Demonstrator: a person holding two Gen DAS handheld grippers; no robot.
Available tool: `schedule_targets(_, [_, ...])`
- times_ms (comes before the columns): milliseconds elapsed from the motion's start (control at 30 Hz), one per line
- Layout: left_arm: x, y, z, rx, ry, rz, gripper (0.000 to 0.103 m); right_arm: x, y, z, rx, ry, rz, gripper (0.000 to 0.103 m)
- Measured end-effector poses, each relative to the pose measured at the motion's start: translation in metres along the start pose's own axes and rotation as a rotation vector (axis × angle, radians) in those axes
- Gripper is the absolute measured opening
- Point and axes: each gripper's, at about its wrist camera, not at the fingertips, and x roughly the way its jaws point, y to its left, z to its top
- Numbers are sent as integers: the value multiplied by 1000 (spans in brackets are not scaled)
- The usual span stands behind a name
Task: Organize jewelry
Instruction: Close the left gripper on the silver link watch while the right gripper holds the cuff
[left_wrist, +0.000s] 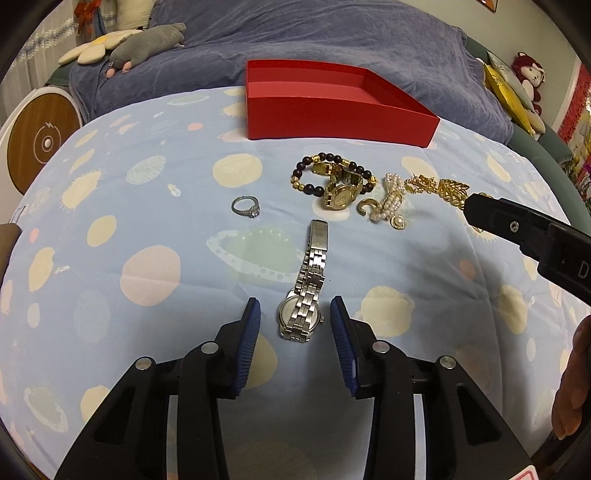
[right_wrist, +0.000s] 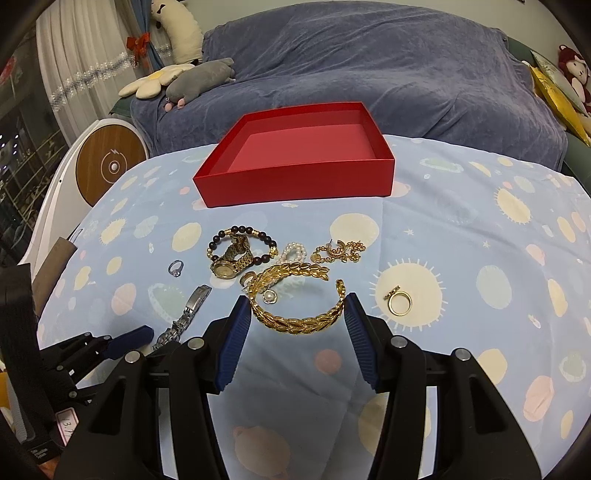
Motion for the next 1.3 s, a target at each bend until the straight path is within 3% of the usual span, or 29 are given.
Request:
schedule_targets(67, [0, -1, -1, 9, -3, -3, 22, 0, 0, 0, 0, 0, 0, 51])
schedule_targets(300, [-5, -2, 3, -9, -2, -54, 22, -3, 1, 1, 0, -10, 6, 51])
schedule_targets(500, [-29, -11, 17, -10, -59, -99, 21, -11, 5, 6, 0, -23, 30, 51])
schedule_targets(600, [-44, -14, 31, -20, -90, -134, 21, -20, 9, 15, -7, -37, 43, 51])
schedule_targets(700, [-61, -13, 53, -25, -134, -164, 0, -32, 12, 30, -28, -59, 59, 51])
schedule_targets(900, [-87, -4, 106, -5, -244, -140, 0, -46, 10, 68, -59, -132, 44, 51])
schedule_targets(1000, [-84, 4, 110, -22, -233, -136, 0, -47, 0, 65, -34, -161, 32, 51])
schedule_targets(1100, [-64, 7, 91, -38, -162, -129, 11, -35, -15, 57, 9, -104, 41, 51])
schedule_targets(1133, [-52, 3, 83, -36, -116, -121, 31, -31, -19, 54, 20, -88, 38, 51])
schedule_targets(1167, [-41, 0, 74, -39, -78, -108, 41, -28, -23, 51, 29, -77, 32, 51])
schedule_targets(1300, [-11, -22, 50, -11, 6, -109, 46, -26, -32, 46, 35, -70, 16, 51])
